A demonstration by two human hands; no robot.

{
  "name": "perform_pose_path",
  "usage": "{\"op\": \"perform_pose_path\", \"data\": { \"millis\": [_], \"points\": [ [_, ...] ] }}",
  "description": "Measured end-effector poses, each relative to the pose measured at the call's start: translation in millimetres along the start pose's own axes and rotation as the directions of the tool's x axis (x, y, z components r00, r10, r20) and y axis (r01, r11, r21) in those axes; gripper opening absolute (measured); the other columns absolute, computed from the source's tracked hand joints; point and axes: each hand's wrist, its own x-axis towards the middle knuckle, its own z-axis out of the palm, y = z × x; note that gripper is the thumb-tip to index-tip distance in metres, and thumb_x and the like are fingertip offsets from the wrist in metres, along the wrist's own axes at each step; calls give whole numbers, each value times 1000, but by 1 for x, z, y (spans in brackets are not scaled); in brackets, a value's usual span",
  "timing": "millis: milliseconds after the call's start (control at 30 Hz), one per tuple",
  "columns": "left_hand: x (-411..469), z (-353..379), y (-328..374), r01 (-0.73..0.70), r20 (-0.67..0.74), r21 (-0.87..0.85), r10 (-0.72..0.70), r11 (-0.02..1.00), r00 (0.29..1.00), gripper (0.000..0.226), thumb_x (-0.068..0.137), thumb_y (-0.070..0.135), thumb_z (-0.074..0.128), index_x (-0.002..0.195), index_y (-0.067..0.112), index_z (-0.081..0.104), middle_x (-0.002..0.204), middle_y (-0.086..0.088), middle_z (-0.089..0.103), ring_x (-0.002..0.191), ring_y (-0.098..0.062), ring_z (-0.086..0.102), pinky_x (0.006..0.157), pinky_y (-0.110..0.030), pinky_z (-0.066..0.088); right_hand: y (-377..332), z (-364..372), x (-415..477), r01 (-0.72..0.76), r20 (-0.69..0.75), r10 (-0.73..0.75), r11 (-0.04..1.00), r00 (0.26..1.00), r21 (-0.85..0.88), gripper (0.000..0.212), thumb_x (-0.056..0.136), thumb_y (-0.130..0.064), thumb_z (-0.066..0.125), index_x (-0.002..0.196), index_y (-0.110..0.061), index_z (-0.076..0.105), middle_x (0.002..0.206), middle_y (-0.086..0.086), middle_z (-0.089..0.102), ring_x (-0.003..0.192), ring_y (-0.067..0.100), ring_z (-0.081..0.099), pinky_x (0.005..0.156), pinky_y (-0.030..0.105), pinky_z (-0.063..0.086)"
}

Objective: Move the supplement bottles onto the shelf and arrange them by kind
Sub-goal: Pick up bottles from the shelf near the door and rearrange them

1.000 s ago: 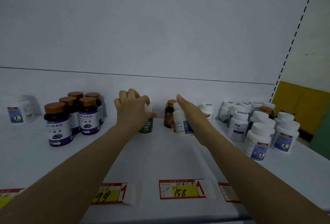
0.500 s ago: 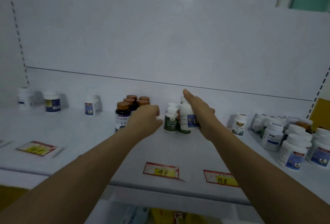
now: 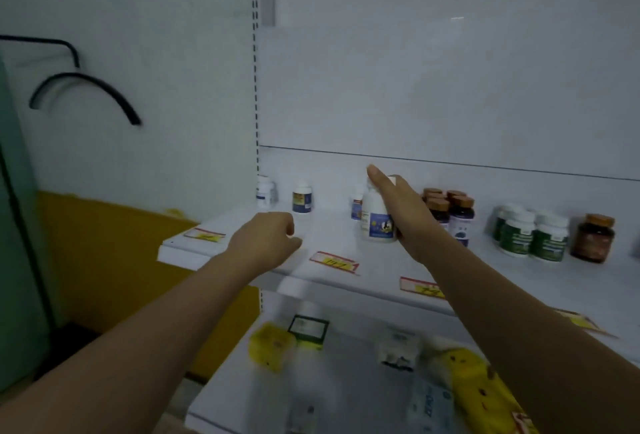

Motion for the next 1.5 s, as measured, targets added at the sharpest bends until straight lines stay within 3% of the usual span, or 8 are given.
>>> {"op": "perform_pose_path", "data": {
  "millis": [233, 467, 667, 833, 933, 1000, 1100, 1500],
  "points": [
    [12, -28, -111, 81, -26, 33, -80, 996, 996, 36, 92, 37, 53, 119, 13, 57, 119, -7, 61, 106, -22, 57, 82, -30, 46, 11, 97, 42, -34, 32, 37, 995, 999, -95, 51, 83, -66, 50, 104, -19, 54, 99, 7, 66, 89, 23, 66, 90, 42, 55],
    [75, -15, -158, 48, -35, -1, -48, 999, 998, 37, 92, 37, 52, 119, 13, 57, 119, -8, 61, 105, -23, 57, 88, -33, 49, 35, 111, 102, -29, -49, 22, 986, 999, -165, 56, 79, -71, 48, 103, -21, 57, 105, 6, 65, 99, 26, 65, 95, 47, 51],
    [135, 5, -143, -99, 70, -7, 100, 995, 993, 37, 92, 39, 53, 120, 15, 56, 120, -5, 61, 104, -19, 57, 90, -30, 47, 52, 63, 135, -114, -200, 73, 972, 977, -203, 66, 67, -78, 52, 92, -17, 58, 92, 6, 63, 85, 23, 63, 90, 46, 53],
    [176, 27, -110, -258, 140, -90, 268, 962, 953, 32, 92, 37, 54, 116, 15, 58, 116, -4, 62, 89, -13, 53, 85, -26, 45, 64, 36, 145, -181, -320, 104, 958, 942, -222, 44, 88, -56, 52, 101, -15, 60, 104, 13, 66, 100, 32, 64, 96, 52, 50],
    [192, 42, -86, -368, 202, -108, 382, 924, 902, 26, 92, 37, 53, 106, 16, 58, 112, -4, 62, 84, -14, 51, 74, -24, 41, 74, 24, 147, -183, -362, 88, 953, 928, -239, 24, 93, -45, 52, 88, -23, 59, 97, 6, 64, 101, 29, 62, 97, 51, 49],
    [199, 53, -72, -409, 241, -119, 426, 905, 872, 33, 92, 38, 54, 116, 16, 57, 116, -4, 60, 90, -16, 53, 77, -25, 43, 79, 17, 150, -221, -410, 103, 942, 906, -251, 28, 93, -46, 52, 103, -20, 59, 104, 4, 61, 103, 26, 59, 97, 46, 49],
    [207, 68, -56, -443, 257, -137, 463, 886, 848, 38, 91, 40, 55, 121, 16, 56, 123, -3, 58, 107, -19, 56, 92, -31, 47, 83, 12, 156, -251, -455, 106, 929, 884, -272, 46, 92, -47, 53, 125, -15, 52, 116, 5, 58, 107, 24, 56, 96, 42, 48],
    [229, 86, -47, -451, 286, -121, 466, 884, 837, 41, 91, 41, 53, 124, 17, 54, 125, -2, 56, 112, -18, 54, 91, -29, 45, 99, 8, 183, -227, -428, 116, 949, 896, -219, 44, 96, -42, 49, 129, -14, 49, 126, 8, 56, 112, 24, 55, 100, 42, 47]
  ]
}}
